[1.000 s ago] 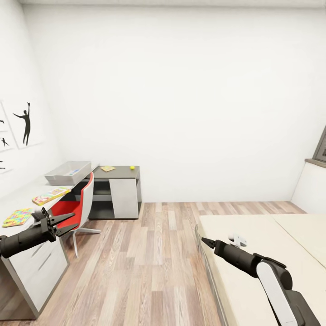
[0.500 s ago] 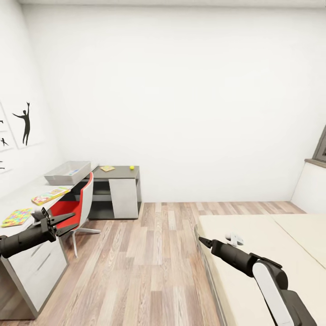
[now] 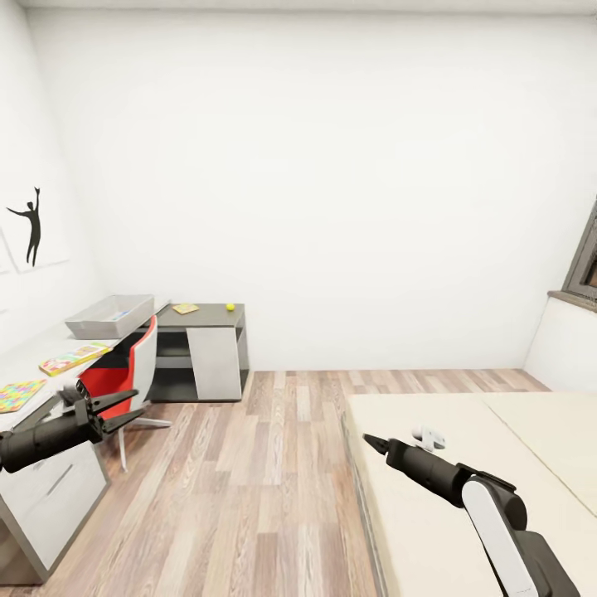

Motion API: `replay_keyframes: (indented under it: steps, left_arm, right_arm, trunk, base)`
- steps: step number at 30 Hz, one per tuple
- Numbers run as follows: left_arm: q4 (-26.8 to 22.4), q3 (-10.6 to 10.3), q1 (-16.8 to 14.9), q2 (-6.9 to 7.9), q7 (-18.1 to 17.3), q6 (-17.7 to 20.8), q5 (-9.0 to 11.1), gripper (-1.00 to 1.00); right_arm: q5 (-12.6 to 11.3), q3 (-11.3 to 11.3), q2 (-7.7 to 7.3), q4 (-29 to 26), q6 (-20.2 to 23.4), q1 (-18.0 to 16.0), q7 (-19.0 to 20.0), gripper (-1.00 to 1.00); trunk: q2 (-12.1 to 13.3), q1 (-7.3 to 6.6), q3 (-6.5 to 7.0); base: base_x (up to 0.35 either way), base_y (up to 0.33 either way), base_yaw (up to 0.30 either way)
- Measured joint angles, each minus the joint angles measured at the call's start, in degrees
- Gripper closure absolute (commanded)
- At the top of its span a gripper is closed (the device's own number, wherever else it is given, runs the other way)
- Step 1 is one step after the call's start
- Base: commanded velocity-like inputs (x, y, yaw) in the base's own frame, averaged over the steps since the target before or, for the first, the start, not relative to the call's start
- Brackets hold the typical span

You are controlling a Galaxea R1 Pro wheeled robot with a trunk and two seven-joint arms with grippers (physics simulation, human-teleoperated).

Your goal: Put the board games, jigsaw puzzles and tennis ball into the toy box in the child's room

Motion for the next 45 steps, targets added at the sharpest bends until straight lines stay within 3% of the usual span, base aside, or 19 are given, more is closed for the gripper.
replay_keyframes:
  steps: [45]
  left_arm:
    - [0.0, 0.1, 0.0, 0.01, 0.1, 0.0, 0.0, -1.00]
  right_arm:
    - [0.0, 0.1, 0.00, 0.1, 0.0, 0.0, 0.1, -1.00]
  trunk:
    - [0.0, 0.00, 0.00]
  base:
    - [0.000, -0.061, 0.000]
